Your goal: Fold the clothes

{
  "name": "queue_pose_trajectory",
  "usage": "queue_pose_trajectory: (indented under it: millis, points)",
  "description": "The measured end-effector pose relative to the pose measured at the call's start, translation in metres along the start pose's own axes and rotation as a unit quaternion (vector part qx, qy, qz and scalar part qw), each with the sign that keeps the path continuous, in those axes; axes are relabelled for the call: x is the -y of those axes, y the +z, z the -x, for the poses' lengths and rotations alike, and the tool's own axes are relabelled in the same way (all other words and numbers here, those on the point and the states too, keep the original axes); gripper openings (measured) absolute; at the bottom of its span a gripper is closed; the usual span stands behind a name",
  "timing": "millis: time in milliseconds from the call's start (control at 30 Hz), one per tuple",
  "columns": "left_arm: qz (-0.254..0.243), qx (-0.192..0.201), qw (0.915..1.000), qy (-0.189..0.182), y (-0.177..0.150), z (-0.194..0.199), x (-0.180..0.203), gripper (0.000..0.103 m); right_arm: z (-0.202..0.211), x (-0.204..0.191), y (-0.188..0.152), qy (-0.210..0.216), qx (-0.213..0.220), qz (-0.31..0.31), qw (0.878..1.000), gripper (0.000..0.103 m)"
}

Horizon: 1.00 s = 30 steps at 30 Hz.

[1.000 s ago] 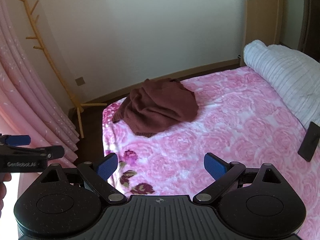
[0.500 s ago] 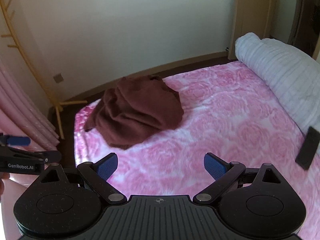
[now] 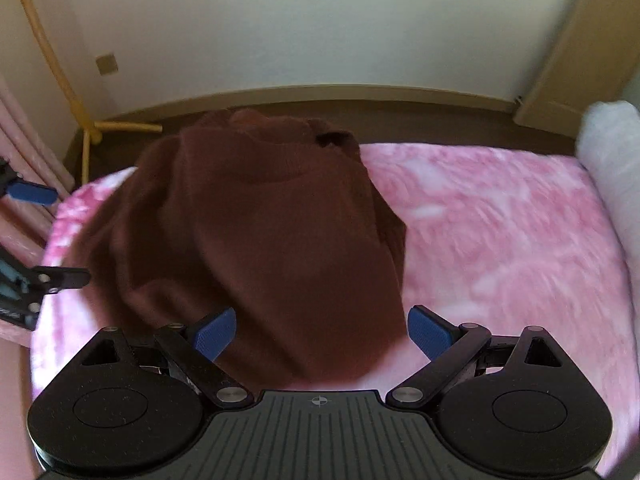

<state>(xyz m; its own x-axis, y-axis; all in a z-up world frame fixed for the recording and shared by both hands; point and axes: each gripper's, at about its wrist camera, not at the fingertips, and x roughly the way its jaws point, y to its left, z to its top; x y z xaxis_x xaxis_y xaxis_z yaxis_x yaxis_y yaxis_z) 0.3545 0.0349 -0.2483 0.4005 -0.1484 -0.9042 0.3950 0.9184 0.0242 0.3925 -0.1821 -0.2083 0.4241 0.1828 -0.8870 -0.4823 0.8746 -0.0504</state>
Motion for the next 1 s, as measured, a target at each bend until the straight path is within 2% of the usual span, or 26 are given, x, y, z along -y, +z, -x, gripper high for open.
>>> queue_pose_trajectory:
  millis: [67, 100, 133, 167, 200, 233, 267, 300, 433, 567, 700, 800, 867, 1000]
  points:
    - [0.004, -0.010, 0.9995, -0.029, 0.000, -0.011, -0.004, 0.074, -0.025, 0.008, 0.009, 0.005, -0.005, 0.006, 1.000, 0.095]
    - [0.000, -0.012, 0.9992, -0.037, -0.002, -0.013, -0.003, 0.069, -0.036, 0.011, 0.012, 0.008, -0.008, 0.008, 1.000, 0.095]
    - [-0.006, -0.014, 0.9989, -0.044, -0.003, -0.015, -0.001, 0.060, -0.044, 0.015, 0.014, 0.013, -0.011, 0.006, 1.000, 0.093]
    - [-0.016, -0.012, 0.9988, -0.045, -0.004, -0.015, 0.002, 0.053, -0.049, 0.017, 0.014, 0.020, -0.016, 0.001, 1.000, 0.083]
    - [-0.027, -0.008, 0.9986, -0.044, -0.005, -0.013, 0.006, 0.047, -0.050, 0.018, 0.015, 0.029, -0.019, -0.003, 0.999, 0.056]
    - [-0.039, -0.005, 0.9983, -0.042, -0.006, -0.011, 0.010, 0.033, -0.050, 0.019, 0.016, 0.037, -0.022, -0.008, 0.999, 0.034]
    - [-0.043, -0.003, 0.9980, -0.046, -0.006, -0.008, 0.012, 0.023, -0.049, 0.020, 0.016, 0.042, -0.024, -0.011, 0.999, 0.024]
    - [-0.046, 0.003, 0.9977, -0.050, -0.006, -0.002, 0.014, 0.021, -0.042, 0.018, 0.014, 0.036, -0.021, -0.009, 0.999, 0.012]
    - [-0.079, 0.048, 0.9930, -0.074, -0.003, 0.039, 0.027, 0.017, 0.005, 0.027, 0.001, 0.030, 0.012, -0.043, 0.999, 0.008]
    - [-0.138, 0.069, 0.9805, -0.121, -0.009, 0.086, 0.062, 0.017, 0.077, 0.058, -0.041, -0.011, 0.048, -0.110, 0.993, 0.007]
    - [-0.208, 0.084, 0.9588, -0.174, -0.035, 0.133, 0.128, 0.016, 0.158, 0.084, -0.125, -0.064, 0.057, -0.171, 0.982, 0.007]
    - [-0.263, 0.085, 0.9370, -0.214, -0.073, 0.169, 0.195, 0.016, 0.217, 0.091, -0.216, -0.102, 0.047, -0.213, 0.971, 0.007]
    - [-0.298, 0.080, 0.9220, -0.235, -0.105, 0.189, 0.241, 0.016, 0.256, 0.095, -0.286, -0.122, 0.040, -0.256, 0.958, 0.007]
    - [-0.353, 0.057, 0.8932, -0.272, -0.173, 0.218, 0.337, 0.016, 0.329, 0.089, -0.434, -0.154, 0.034, -0.348, 0.924, 0.007]
